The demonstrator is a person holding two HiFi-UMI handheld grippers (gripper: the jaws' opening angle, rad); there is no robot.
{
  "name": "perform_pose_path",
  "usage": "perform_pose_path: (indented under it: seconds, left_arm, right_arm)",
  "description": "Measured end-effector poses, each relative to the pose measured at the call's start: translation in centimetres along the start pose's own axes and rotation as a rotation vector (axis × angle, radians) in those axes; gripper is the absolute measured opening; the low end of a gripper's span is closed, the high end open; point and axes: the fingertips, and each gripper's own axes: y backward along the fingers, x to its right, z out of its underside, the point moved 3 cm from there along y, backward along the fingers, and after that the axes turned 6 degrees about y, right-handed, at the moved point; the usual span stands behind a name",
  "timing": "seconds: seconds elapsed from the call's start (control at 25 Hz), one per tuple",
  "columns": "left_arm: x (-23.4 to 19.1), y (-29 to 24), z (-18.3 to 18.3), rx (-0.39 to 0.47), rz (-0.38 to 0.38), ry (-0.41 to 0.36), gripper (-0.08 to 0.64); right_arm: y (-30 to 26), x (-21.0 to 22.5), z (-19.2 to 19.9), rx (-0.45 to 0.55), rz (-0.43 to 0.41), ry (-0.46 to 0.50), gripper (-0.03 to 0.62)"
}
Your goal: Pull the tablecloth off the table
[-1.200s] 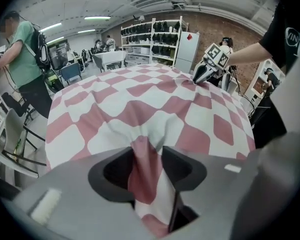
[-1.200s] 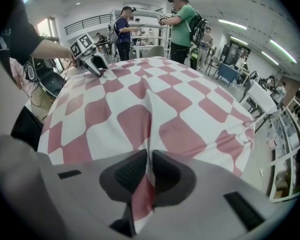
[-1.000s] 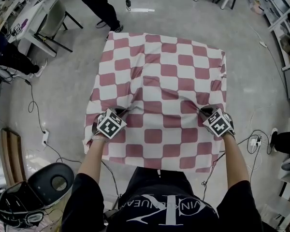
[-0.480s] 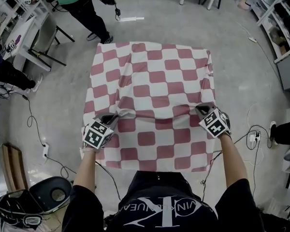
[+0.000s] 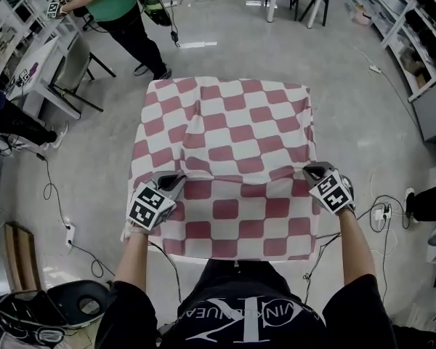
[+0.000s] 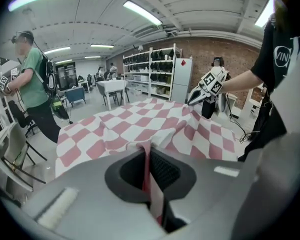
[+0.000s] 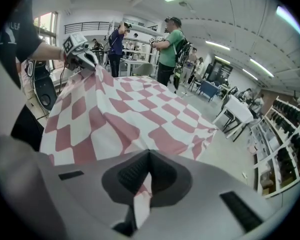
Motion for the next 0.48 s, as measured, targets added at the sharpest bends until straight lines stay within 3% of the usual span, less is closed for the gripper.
perform_pose_path:
  seconds: [0.24, 0.48]
  left_arm:
    - [2.2, 0.3, -3.0, 0.06, 0.03, -0.061, 0.011]
    - [3.0, 0.7, -3.8, 0.089, 0.0, -0.046, 0.011]
  right_arm:
    - [2.0, 0.1, 2.8, -0.054, -0.004, -0.022, 0.008]
    - [3.5, -1.4, 3.8, -0.031, -0.044, -0.026, 0.008]
